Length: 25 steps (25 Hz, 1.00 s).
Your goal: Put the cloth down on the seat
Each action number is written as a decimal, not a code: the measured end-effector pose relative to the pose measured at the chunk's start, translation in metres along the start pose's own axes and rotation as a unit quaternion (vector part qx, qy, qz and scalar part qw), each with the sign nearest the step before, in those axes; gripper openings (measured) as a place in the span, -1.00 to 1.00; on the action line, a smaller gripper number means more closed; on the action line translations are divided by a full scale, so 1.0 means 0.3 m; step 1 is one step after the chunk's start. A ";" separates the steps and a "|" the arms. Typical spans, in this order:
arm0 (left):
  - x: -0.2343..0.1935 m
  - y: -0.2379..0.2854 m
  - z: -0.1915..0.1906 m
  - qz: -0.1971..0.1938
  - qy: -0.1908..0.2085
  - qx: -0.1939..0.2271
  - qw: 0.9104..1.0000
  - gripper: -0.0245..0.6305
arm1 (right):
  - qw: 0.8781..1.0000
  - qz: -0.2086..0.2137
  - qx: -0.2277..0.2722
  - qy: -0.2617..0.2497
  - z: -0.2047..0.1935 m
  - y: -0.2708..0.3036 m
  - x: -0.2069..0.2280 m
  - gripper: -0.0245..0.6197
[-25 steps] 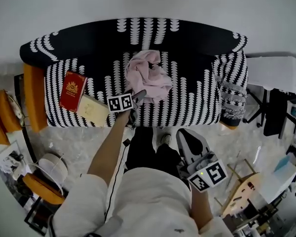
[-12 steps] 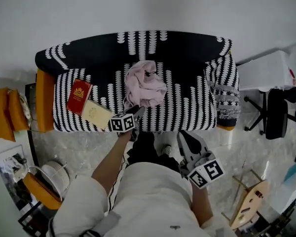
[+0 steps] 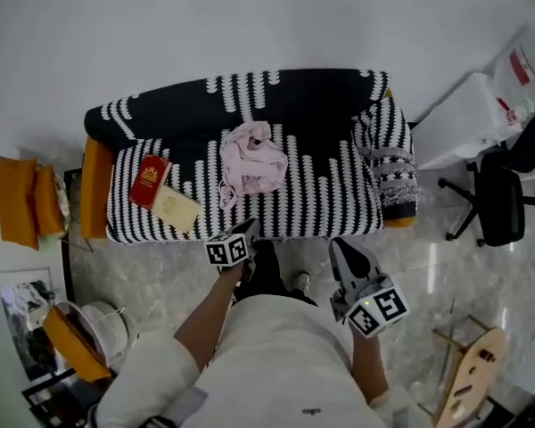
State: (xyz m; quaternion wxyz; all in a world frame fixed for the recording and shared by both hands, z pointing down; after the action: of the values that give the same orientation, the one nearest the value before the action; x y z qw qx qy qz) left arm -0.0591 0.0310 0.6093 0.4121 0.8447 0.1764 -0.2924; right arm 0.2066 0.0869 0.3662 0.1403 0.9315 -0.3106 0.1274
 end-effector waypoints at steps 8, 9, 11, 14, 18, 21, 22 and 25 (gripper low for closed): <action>0.208 -0.242 -0.212 -0.027 -0.003 0.058 0.998 -0.88 | 1.000 0.018 -0.012 0.011 -0.083 -0.256 0.038 -0.90; 0.243 -0.283 -0.224 -0.039 0.000 0.068 0.997 -0.88 | 1.000 0.023 -0.015 0.014 -0.094 -0.270 0.034 -0.89; 0.315 -0.367 -0.237 -0.063 0.004 0.088 0.994 -0.89 | 0.999 0.037 -0.018 0.018 -0.109 -0.288 0.017 -0.89; 0.423 -0.477 -0.252 -0.097 0.022 0.112 0.989 -0.89 | 0.998 0.061 -0.023 0.013 -0.127 -0.295 -0.020 -0.89; 0.554 -0.596 -0.242 -0.120 0.068 0.151 0.979 -0.89 | 0.994 0.101 -0.034 0.001 -0.137 -0.272 -0.079 -0.89; 0.644 -0.664 -0.216 -0.139 0.109 0.171 0.969 -0.89 | 0.991 0.130 -0.038 -0.007 -0.139 -0.247 -0.126 -0.89; 0.668 -0.683 -0.210 -0.142 0.120 0.175 0.967 -0.89 | 0.990 0.138 -0.038 -0.008 -0.142 -0.239 -0.142 -0.89; 0.712 -0.731 -0.211 -0.151 0.132 0.190 0.961 -0.89 | 0.987 0.153 -0.039 -0.013 -0.155 -0.220 -0.195 -0.90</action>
State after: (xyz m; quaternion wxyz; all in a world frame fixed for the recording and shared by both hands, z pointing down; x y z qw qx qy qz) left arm 0.0085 0.2250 0.3738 0.1680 0.9021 0.2963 -0.2650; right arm 0.1951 0.1852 0.3784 0.1511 0.8686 -0.4555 0.1235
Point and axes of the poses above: the fingertips, and each gripper's own axes: y forward along the fingers, x to its right, z out of its top, the point moved 7 cm from there along -y, backward along the fingers, and after that the axes turned 6 degrees about -y, right-handed, at the moved point
